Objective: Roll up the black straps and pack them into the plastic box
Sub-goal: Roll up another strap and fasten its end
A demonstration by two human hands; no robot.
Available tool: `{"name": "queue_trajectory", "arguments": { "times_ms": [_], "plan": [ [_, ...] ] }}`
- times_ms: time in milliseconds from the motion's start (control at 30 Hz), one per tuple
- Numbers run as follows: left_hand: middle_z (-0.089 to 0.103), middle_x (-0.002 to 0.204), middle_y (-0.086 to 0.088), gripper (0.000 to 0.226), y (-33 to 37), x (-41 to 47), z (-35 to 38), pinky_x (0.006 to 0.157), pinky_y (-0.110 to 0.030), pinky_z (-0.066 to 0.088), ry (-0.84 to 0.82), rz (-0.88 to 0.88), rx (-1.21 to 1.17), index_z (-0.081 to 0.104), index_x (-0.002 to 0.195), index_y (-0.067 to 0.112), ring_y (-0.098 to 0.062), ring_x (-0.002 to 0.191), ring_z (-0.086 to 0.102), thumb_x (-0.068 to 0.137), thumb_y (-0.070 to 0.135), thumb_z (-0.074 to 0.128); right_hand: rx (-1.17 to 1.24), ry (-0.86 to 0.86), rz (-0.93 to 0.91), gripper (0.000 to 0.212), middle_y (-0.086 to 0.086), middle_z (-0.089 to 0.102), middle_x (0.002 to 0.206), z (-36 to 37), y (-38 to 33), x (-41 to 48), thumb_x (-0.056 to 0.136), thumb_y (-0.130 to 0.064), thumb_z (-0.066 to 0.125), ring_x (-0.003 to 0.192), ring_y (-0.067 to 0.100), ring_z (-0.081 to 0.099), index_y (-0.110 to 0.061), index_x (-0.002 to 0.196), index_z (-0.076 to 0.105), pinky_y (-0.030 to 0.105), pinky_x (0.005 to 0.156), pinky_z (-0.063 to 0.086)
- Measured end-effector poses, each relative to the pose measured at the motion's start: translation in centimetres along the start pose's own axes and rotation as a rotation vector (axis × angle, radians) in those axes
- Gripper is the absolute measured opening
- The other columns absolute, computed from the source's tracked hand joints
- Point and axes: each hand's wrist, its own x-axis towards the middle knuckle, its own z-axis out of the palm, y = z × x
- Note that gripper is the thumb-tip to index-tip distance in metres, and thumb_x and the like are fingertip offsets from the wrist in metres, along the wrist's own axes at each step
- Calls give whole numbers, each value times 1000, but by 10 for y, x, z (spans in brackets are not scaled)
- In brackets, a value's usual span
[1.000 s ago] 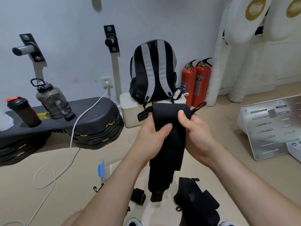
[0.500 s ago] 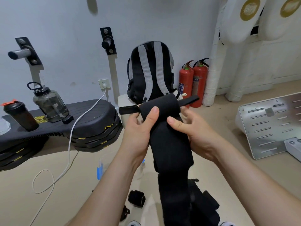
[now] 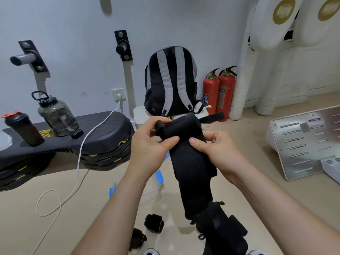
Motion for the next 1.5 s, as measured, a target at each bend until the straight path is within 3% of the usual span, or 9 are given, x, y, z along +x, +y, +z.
{"name": "queue_trajectory", "arguments": {
  "times_ms": [167,267,367,467,667,900,1067,1300,1500],
  "plan": [
    [57,87,10,42,-4,-2,7,73,-12,42,1,283,329,56,88,24,-9,85,57,62,-2,76,-180,61,-57,13,8,77,87,6,-1,1,94,-8,62,89,25,73,-13,89,73,45,82,57],
    [51,88,7,39,-3,-2,11,74,-12,36,38,399,399,54,85,22,-9,82,48,58,-3,65,-67,-3,-43,11,11,74,88,9,-6,-2,90,-1,63,86,23,71,-7,96,70,38,80,57],
    [50,90,6,35,-4,-2,12,74,-16,36,67,411,431,55,84,15,-13,83,48,57,-5,62,72,-93,-55,14,4,77,94,14,-10,-9,89,-18,70,90,19,74,-13,102,72,29,78,59],
    [51,95,4,38,-5,-2,16,78,-13,36,26,418,464,58,91,11,-12,87,48,61,-10,65,121,32,-63,15,1,78,94,17,-7,-9,89,-29,71,91,16,74,-18,99,74,30,78,57],
    [56,110,12,35,0,-6,9,88,-12,41,-268,105,239,56,102,26,2,106,53,76,36,76,-164,61,-189,16,-7,77,94,-6,-11,-3,85,-16,77,91,7,72,-26,97,72,27,81,57],
    [70,107,18,48,4,-6,3,76,-4,46,-489,3,247,56,118,47,1,97,63,81,29,81,-493,-145,-239,35,-11,73,94,-15,-20,-5,78,-10,82,92,1,69,-36,94,65,24,82,54],
    [73,94,-2,32,5,-7,2,74,-43,56,-475,-46,150,65,110,37,-28,87,67,81,46,74,-493,-238,-207,31,-7,74,98,-12,-19,-7,81,-9,80,92,4,70,-21,107,69,25,83,57],
    [70,84,15,34,-1,-5,6,67,-21,54,-214,-61,322,66,107,36,0,78,65,76,45,78,-441,-138,-158,29,2,73,92,7,-5,-6,84,2,61,85,17,72,-18,104,66,43,80,60],
    [67,72,17,15,-1,-4,1,59,-18,47,-223,-59,377,67,92,42,0,66,61,80,43,77,-551,-127,-167,23,-3,68,91,19,0,-6,84,-7,62,87,14,66,-15,106,60,34,77,55]
  ]
}}
